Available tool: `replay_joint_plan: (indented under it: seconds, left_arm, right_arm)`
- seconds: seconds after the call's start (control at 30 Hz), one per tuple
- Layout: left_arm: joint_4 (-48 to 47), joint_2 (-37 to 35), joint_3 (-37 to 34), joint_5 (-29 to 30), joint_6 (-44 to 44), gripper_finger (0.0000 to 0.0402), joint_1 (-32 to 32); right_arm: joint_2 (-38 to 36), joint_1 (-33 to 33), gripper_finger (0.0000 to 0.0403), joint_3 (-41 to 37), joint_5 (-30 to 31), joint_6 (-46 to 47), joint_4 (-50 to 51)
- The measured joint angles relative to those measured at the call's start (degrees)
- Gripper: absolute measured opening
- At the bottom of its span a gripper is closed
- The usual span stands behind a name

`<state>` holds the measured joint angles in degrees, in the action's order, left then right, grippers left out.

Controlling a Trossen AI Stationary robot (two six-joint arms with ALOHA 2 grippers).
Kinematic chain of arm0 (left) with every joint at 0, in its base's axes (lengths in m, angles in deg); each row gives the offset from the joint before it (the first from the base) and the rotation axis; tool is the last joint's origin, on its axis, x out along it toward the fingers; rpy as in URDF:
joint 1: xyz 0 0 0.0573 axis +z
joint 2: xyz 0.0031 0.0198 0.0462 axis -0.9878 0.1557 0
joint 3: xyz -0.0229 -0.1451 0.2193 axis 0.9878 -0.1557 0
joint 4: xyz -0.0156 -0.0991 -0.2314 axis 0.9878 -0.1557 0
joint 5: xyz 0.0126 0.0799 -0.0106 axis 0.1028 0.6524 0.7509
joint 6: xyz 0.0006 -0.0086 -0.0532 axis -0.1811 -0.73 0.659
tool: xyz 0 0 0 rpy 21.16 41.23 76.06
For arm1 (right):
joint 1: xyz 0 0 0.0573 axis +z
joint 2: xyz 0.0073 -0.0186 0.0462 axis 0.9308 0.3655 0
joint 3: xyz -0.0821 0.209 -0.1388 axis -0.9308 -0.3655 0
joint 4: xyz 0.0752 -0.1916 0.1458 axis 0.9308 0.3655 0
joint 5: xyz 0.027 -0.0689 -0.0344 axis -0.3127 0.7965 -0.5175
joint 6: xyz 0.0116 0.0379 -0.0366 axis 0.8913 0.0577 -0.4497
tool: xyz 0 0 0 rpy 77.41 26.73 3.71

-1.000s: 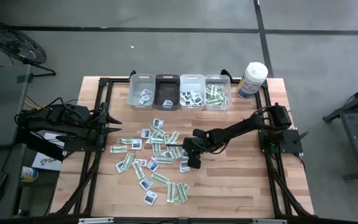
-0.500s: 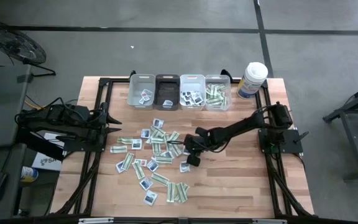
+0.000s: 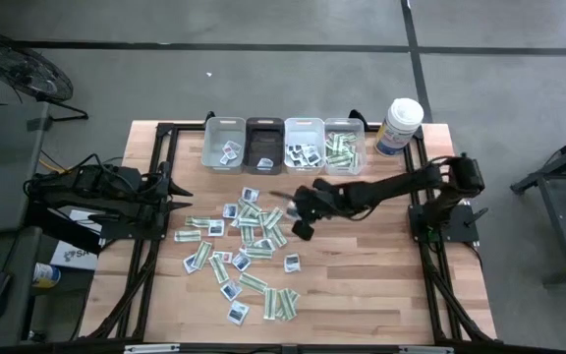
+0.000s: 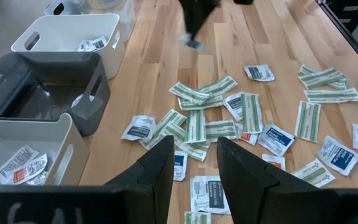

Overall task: Pick & Place First Aid Supplies
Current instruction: Put the black towelette pack into the white bin

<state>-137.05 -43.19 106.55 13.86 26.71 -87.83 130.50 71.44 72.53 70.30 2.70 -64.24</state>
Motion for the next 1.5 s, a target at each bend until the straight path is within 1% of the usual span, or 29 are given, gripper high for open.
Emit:
replay_joint_plan:
  seconds: [0.27,0.53,0.67,0.9,1.0,1.13,1.3,1.5]
  left_arm:
    - [0.0,0.0,0.0,1.0,0.0,0.0119,0.0]
    - [0.0,0.0,0.0,1.1,1.0,0.0119,0.0]
    - [0.0,0.0,0.0,1.2,1.0,0.0119,0.0]
    - [0.3,0.0,0.0,1.6,1.3,0.0119,0.0]
    - [0.5,0.0,0.0,1.9,1.3,0.0119,0.0]
    - [0.5,0.0,0.0,2.9,1.3,0.0119,0.0]
    - [0.6,0.0,0.0,3.1,1.4,0.0119,0.0]
    - [0.5,0.0,0.0,3.6,2.5,0.0119,0.0]
  right_arm:
    - [-5.4,-7.6,0.0008,0.1,2.6,-0.8,-1.4]
    - [-4.9,-16.6,0.002,0.1,1.5,0.0,-2.6]
    - [-4.9,-20.9,0.0017,0.1,2.9,0.9,-3.2]
    - [-4.4,-27.6,0.0013,0.1,0.9,1.5,-4.6]
    - [-3.3,-29.2,0.0018,0.1,-0.9,1.5,-6.0]
    - [0.0,-29.8,0.0018,0.2,-3.6,1.9,-7.7]
    - [3.0,-30.1,0.0014,0.2,-3.6,6.6,-8.0]
    - [3.6,-30.4,0.002,0.2,-4.0,7.2,-8.6]
